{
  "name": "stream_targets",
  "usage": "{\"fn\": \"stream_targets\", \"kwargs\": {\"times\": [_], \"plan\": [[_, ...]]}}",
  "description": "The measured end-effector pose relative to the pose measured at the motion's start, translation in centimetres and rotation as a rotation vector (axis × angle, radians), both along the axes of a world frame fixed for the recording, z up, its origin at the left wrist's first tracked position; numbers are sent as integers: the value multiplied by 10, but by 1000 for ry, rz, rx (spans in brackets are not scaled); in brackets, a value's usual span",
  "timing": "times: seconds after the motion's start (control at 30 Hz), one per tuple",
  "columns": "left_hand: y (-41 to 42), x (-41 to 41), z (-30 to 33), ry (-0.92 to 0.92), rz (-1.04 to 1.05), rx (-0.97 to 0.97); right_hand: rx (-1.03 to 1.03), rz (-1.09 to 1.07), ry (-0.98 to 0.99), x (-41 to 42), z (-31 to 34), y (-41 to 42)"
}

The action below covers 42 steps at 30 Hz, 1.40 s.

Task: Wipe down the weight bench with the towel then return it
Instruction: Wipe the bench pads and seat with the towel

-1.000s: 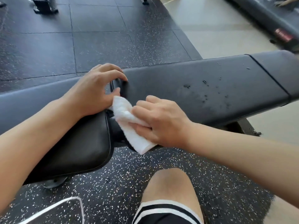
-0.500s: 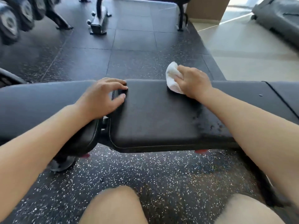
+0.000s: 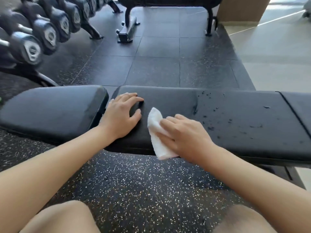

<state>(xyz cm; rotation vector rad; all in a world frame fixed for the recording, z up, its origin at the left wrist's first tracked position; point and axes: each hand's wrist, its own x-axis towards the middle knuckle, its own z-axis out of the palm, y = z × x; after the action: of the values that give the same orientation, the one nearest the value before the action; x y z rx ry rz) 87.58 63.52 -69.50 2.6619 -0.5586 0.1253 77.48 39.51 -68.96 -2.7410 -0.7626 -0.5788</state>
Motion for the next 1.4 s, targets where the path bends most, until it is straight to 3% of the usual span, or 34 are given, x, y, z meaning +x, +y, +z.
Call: {"fn": "stream_targets", "kwargs": {"times": [0.13, 0.33, 0.47, 0.77, 0.9, 1.07, 1.2, 1.4], "plan": [[-8, -6, 3, -36, 2, 52, -13, 166, 43, 0, -2, -36], [-12, -3, -1, -92, -11, 100, -15, -248, 234, 139, 13, -69], [-10, 2, -6, -157, -18, 59, -27, -284, 297, 186, 7, -58], [-31, 8, 3, -118, -34, 47, 19, -330, 232, 157, 10, -49], [-67, 8, -6, -88, -254, 27, 36, -200, 192, 67, 8, -50], [-83, 10, -13, -118, -254, -9, 3, -113, 168, -23, 3, -76], [-84, 10, -15, -122, -252, -14, 11, -125, 180, 13, 2, -86], [-84, 9, -12, -109, -246, -39, 18, -518, 205, 127, 7, -85]]}}
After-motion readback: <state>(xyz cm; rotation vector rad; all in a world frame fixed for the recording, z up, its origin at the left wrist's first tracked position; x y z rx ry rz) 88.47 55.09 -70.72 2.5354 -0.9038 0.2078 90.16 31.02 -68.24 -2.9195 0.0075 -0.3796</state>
